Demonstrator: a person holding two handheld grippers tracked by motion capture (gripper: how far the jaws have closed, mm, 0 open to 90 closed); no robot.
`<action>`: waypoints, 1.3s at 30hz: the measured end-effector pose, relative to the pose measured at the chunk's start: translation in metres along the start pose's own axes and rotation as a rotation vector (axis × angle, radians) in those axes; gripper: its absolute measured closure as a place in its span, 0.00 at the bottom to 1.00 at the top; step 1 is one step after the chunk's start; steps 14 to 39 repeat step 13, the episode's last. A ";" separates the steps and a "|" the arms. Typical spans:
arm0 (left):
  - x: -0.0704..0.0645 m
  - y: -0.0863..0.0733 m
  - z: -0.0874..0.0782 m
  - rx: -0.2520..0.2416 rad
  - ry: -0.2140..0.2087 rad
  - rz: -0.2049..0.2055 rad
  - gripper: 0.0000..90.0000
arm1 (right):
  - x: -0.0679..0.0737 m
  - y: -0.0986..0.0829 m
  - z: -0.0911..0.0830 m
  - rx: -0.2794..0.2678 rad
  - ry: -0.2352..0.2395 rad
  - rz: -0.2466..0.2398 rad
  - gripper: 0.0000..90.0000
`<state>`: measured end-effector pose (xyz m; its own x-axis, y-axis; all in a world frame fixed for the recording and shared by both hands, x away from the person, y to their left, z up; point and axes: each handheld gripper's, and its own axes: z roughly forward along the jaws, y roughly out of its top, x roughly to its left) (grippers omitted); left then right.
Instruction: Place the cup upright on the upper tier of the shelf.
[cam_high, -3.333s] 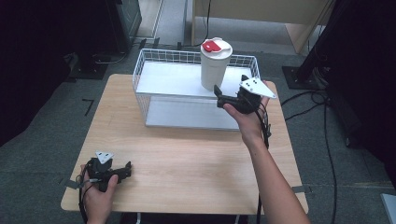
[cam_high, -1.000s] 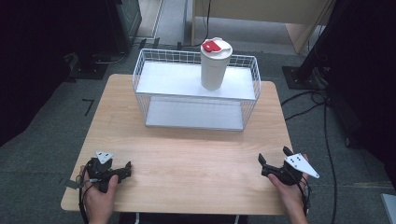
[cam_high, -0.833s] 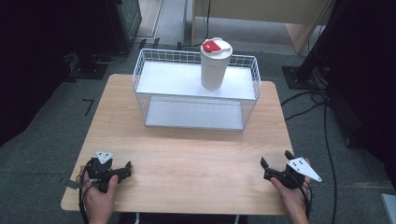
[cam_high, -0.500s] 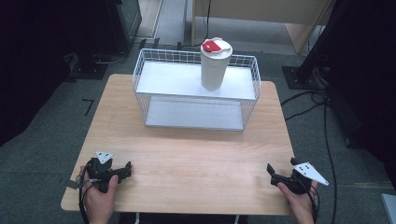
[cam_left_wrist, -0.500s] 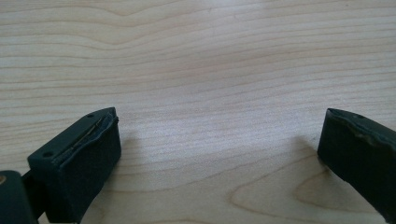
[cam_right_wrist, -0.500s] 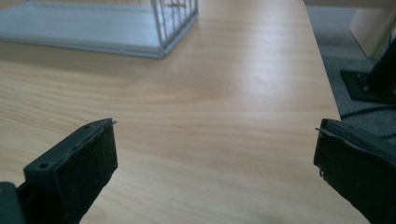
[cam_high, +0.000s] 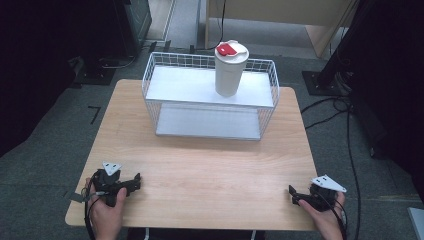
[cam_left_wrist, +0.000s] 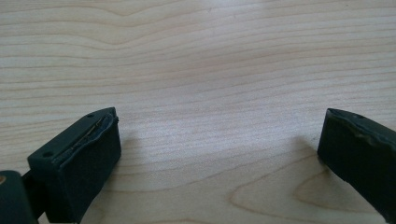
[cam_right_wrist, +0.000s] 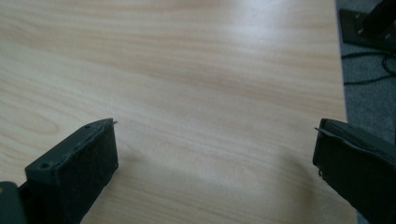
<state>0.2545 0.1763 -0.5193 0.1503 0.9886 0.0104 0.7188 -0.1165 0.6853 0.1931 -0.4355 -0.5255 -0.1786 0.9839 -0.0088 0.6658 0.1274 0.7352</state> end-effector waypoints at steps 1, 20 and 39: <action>0.000 0.000 0.000 0.000 0.000 0.000 0.00 | 0.000 0.000 0.000 0.000 0.000 0.000 0.00; 0.000 0.000 0.000 0.001 0.000 0.000 0.00 | 0.002 0.000 0.002 0.036 0.062 -0.013 0.00; 0.000 0.000 0.000 0.001 0.000 0.000 0.00 | 0.002 0.000 0.002 0.036 0.062 -0.013 0.00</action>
